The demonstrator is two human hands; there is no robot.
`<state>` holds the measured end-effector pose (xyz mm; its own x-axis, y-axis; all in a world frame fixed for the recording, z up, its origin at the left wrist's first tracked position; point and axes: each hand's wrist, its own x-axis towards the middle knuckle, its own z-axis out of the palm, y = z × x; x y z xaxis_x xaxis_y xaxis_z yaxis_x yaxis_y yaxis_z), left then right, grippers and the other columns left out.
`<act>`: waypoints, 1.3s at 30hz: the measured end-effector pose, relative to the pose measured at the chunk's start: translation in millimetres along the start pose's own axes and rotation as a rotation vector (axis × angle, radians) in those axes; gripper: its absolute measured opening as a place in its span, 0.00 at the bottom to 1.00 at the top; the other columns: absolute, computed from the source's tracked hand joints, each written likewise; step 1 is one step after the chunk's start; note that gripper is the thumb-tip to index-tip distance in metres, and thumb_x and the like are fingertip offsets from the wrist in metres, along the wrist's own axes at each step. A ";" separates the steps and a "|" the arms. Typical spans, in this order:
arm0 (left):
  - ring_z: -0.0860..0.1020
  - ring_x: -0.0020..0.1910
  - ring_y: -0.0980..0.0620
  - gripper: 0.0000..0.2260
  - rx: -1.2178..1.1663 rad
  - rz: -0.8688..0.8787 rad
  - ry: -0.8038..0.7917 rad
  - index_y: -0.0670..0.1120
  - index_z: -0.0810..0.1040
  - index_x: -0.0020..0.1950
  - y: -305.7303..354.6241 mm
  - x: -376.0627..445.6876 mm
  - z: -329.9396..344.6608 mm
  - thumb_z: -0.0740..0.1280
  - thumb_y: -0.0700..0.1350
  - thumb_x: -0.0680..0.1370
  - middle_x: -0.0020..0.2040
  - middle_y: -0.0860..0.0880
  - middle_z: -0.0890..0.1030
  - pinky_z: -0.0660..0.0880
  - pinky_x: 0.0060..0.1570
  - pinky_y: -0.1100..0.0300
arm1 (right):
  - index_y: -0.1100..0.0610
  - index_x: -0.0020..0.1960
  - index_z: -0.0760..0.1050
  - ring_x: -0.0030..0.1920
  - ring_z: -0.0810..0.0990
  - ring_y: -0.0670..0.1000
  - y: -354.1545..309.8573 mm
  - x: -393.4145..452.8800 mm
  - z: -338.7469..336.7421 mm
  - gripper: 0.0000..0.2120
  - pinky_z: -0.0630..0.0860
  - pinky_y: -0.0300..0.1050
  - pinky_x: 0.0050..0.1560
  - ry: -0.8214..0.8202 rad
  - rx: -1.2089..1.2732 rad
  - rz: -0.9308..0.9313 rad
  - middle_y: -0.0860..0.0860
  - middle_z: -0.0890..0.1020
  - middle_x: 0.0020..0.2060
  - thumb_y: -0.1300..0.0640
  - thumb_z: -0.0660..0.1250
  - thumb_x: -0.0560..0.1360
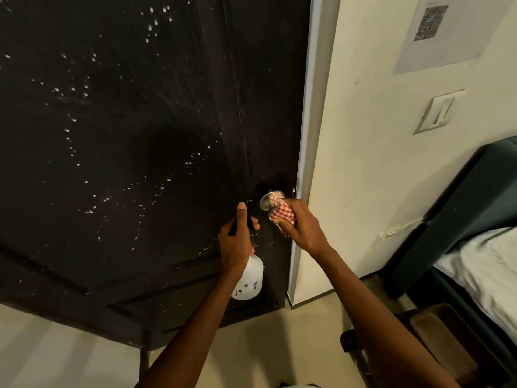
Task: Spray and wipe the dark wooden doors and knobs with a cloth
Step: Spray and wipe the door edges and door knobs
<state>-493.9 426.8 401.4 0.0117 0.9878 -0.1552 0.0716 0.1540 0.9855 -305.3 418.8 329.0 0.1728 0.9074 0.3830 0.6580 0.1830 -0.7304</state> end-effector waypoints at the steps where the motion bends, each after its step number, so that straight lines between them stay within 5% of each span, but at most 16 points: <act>1: 0.74 0.30 0.53 0.29 -0.002 0.002 0.003 0.44 0.83 0.46 0.1 0.7 -1.4 0.58 0.68 0.81 0.45 0.45 0.86 0.70 0.26 0.61 | 0.53 0.72 0.69 0.59 0.77 0.47 1.1 1.4 -2.5 0.28 0.77 0.40 0.59 -0.001 0.018 -0.007 0.51 0.76 0.64 0.37 0.62 0.79; 11: 0.72 0.26 0.55 0.30 -0.009 0.030 -0.019 0.43 0.83 0.45 -2.1 -5.5 -3.4 0.58 0.68 0.80 0.45 0.43 0.86 0.68 0.23 0.62 | 0.50 0.75 0.64 0.65 0.76 0.41 9.4 -22.1 19.6 0.24 0.75 0.37 0.63 0.139 0.362 0.228 0.44 0.75 0.66 0.51 0.64 0.82; 15: 0.71 0.25 0.56 0.33 0.000 0.047 -0.031 0.42 0.83 0.46 -1.5 -9.1 -6.6 0.56 0.71 0.76 0.45 0.43 0.86 0.67 0.22 0.64 | 0.43 0.73 0.63 0.63 0.76 0.38 -9.5 -33.6 45.3 0.23 0.76 0.34 0.58 0.300 0.595 0.388 0.41 0.74 0.65 0.58 0.65 0.82; 22: 0.70 0.23 0.57 0.34 0.010 0.041 -0.033 0.40 0.83 0.48 0.5 -8.3 -12.5 0.57 0.71 0.76 0.46 0.41 0.86 0.66 0.22 0.65 | 0.34 0.70 0.62 0.66 0.74 0.41 -17.4 -34.4 64.0 0.24 0.74 0.39 0.63 0.394 0.651 0.442 0.38 0.73 0.66 0.55 0.66 0.82; 28: 0.71 0.22 0.57 0.35 0.034 0.046 -0.044 0.39 0.82 0.48 -0.4 -8.3 -12.2 0.56 0.71 0.75 0.43 0.42 0.85 0.67 0.21 0.65 | 0.45 0.75 0.59 0.62 0.75 0.38 -39.3 -36.9 68.6 0.24 0.75 0.32 0.57 0.471 0.780 0.547 0.44 0.72 0.67 0.57 0.63 0.83; 35: 0.70 0.19 0.58 0.30 0.073 -0.067 -0.015 0.40 0.79 0.55 -0.4 -0.6 -11.7 0.61 0.68 0.80 0.32 0.46 0.76 0.68 0.20 0.65 | 0.48 0.78 0.63 0.64 0.81 0.60 -61.9 -23.2 89.9 0.25 0.73 0.63 0.68 0.501 1.493 0.750 0.58 0.79 0.66 0.57 0.63 0.83; 39: 0.71 0.21 0.58 0.31 0.079 -0.050 -0.027 0.45 0.81 0.53 -0.7 3.3 -13.1 0.60 0.72 0.75 0.41 0.43 0.82 0.68 0.21 0.65 | 0.45 0.74 0.65 0.61 0.82 0.55 -59.7 -25.2 83.9 0.22 0.75 0.60 0.68 0.496 1.285 0.790 0.53 0.81 0.63 0.56 0.64 0.83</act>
<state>-506.9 430.3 401.1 0.0331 0.9778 -0.2069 0.1512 0.1998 0.9681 -410.5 416.8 315.5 0.5377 0.7637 -0.3574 -0.6962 0.1630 -0.6991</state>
